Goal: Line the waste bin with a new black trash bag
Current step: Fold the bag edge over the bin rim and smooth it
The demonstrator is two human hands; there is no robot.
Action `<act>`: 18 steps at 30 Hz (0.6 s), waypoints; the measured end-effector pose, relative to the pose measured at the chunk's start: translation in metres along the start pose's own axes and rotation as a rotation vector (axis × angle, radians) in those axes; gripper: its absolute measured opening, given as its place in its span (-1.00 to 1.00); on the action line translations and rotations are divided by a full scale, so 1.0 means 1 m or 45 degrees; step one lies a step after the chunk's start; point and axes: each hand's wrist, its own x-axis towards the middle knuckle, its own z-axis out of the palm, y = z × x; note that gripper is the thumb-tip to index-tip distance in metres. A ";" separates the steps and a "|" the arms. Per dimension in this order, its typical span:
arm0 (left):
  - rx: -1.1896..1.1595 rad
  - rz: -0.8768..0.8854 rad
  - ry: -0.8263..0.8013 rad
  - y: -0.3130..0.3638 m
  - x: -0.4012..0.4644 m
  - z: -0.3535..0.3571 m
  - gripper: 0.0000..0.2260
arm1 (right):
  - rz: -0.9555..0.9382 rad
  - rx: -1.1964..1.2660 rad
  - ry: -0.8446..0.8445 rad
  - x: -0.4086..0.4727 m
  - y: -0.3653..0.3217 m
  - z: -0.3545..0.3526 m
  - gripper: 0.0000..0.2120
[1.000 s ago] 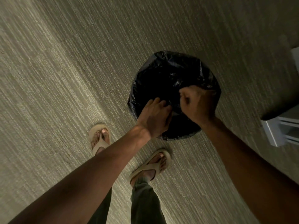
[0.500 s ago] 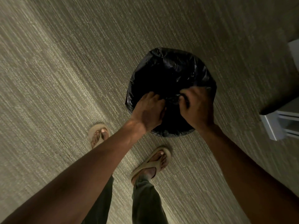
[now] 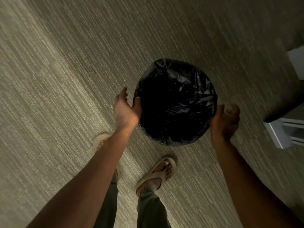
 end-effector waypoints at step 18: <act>-0.184 -0.394 -0.294 -0.013 0.003 -0.032 -0.79 | 0.643 0.456 -0.386 -0.086 -0.002 0.006 -0.70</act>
